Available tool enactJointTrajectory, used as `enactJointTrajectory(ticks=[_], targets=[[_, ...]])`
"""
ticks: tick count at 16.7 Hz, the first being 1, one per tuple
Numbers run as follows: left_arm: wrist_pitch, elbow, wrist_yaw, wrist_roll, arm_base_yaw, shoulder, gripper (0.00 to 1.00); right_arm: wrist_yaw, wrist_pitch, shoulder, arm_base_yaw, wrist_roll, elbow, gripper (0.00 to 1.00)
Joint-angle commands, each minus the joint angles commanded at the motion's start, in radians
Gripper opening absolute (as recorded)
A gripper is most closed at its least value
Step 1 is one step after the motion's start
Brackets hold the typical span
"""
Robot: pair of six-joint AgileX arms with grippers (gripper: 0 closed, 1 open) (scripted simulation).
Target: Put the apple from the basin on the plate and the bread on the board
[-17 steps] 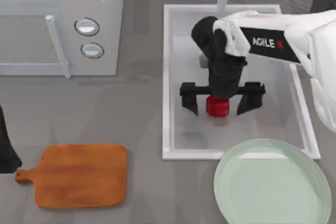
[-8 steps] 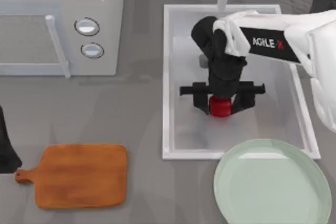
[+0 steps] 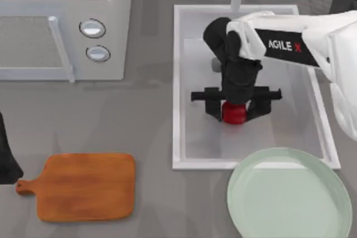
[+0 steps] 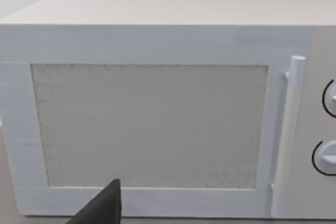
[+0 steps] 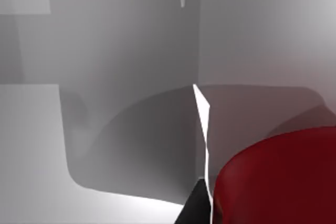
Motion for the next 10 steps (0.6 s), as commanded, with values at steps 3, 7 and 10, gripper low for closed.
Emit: enactJointTrajectory(ticks=[3,7,10], targets=[[0.000,0.000,0.000,0.000,0.000,0.000,1.00,0.019,-0.020,-0.052,-0.004,-0.009,0.007,0.00],[0.000,0.000,0.000,0.000,0.000,0.000,1.00,0.019,-0.095,-0.081,-0.003,-0.009,0.057,0.00],[0.000,0.000,0.000,0.000,0.000,0.000,1.00,0.018,-0.235,-0.132,-0.003,-0.009,0.127,0.00]])
